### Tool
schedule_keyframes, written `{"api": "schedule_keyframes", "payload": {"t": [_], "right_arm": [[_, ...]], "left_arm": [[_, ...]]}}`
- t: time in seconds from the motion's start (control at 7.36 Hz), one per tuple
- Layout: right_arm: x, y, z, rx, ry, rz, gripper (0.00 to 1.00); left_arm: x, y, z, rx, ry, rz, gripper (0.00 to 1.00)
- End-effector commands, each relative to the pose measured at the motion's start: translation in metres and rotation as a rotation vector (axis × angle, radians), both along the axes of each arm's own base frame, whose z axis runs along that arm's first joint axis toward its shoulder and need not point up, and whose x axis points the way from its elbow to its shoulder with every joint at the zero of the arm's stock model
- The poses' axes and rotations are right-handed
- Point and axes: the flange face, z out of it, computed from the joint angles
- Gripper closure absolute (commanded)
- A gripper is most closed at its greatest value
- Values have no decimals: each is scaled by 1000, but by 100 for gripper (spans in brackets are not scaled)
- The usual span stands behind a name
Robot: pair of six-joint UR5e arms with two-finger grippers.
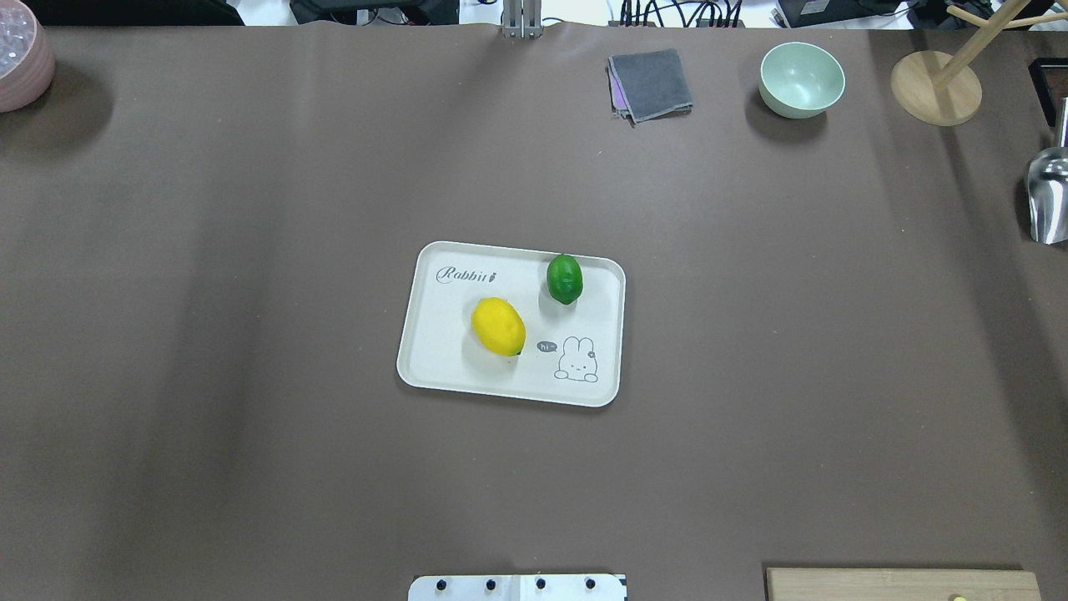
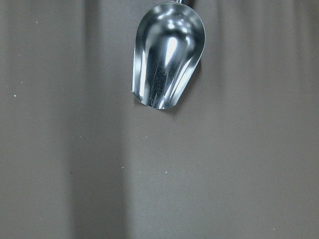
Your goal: Place all lemons on tray
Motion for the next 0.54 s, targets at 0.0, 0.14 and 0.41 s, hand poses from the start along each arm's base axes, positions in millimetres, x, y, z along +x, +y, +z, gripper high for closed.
{"api": "schedule_keyframes", "payload": {"t": [0.0,0.14,0.41], "right_arm": [[2,0,0,0,19,0,0],[2,0,1,0,21,0,0],[3,0,3,-3,28,0,0]], "left_arm": [[-24,2,25,-21,4,-17,2],[-33,3,23,-22,4,-37,2],[-36,4,25,-21,-3,-40,2]]}}
